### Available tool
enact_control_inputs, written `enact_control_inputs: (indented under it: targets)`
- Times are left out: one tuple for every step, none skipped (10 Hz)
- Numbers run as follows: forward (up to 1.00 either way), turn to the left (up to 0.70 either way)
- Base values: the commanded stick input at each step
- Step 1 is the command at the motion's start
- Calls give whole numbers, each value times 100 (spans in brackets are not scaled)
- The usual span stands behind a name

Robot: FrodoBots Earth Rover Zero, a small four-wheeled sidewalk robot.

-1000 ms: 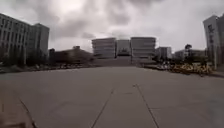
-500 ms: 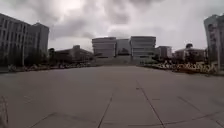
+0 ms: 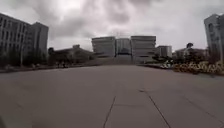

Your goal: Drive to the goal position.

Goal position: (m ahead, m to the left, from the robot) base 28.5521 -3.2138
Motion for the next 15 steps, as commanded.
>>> enact_control_inputs:
  targets:
    - [70, -15]
    - [70, -2]
    - [70, 0]
    - [70, 0]
    - [70, 0]
    - [70, 0]
    - [70, 0]
    - [70, 0]
    - [70, 0]
    - [70, 1]
    - [70, 2]
    - [70, 25]
    - [70, 35]
    - [70, 31]
    - [70, 23]
